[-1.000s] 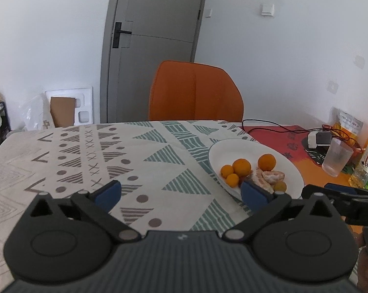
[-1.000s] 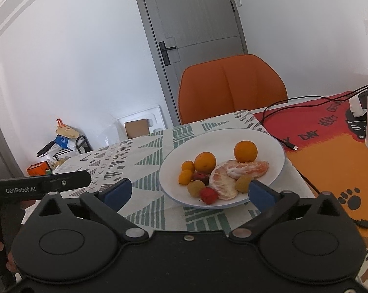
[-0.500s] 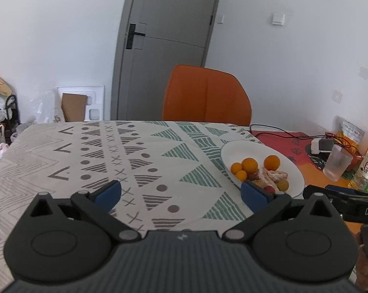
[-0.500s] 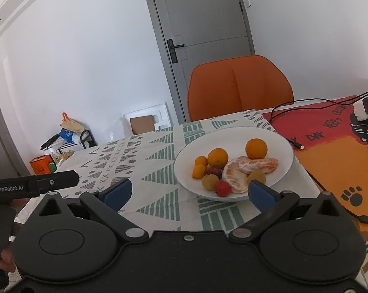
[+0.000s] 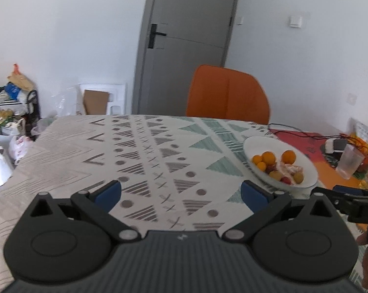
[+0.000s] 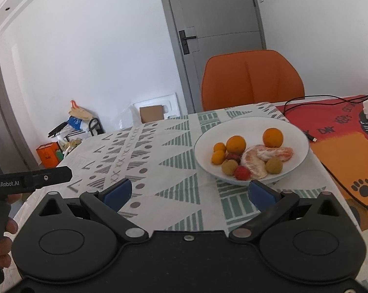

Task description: Organize fruits

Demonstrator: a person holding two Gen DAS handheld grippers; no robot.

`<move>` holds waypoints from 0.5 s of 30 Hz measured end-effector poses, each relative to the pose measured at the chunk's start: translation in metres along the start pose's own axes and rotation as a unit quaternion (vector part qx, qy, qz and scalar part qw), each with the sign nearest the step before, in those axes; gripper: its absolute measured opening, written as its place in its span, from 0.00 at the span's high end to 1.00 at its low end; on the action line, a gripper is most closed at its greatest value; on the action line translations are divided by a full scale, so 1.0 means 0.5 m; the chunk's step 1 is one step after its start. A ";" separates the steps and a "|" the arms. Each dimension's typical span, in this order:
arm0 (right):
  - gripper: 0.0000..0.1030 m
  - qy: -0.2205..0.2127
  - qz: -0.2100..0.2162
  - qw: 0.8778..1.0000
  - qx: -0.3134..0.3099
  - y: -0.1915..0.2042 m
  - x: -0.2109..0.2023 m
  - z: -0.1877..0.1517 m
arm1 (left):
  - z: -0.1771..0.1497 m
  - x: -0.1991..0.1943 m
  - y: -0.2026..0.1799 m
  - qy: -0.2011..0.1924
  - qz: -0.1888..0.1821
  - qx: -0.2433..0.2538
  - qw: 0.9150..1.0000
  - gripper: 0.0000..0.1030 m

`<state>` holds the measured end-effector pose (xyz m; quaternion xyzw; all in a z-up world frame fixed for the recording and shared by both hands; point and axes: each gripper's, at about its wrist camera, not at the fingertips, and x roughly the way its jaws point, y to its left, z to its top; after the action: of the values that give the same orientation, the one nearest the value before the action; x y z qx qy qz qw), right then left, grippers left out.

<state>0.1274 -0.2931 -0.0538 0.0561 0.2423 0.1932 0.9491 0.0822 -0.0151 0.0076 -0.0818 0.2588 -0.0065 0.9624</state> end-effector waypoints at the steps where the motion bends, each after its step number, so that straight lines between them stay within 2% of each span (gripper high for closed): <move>1: 0.00 0.002 0.000 1.000 -0.001 0.004 -0.001 -0.001 | -0.003 -0.004 0.003 0.001 0.004 -0.001 1.000 0.00; 15: 0.00 0.011 0.010 1.000 -0.017 0.037 -0.018 -0.019 | -0.039 -0.042 0.027 0.011 0.025 0.008 1.000 0.00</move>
<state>0.1093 -0.2794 -0.0546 0.0402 0.2489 0.2071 0.9453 0.0538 -0.0035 -0.0008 -0.0673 0.2708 0.0148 0.9602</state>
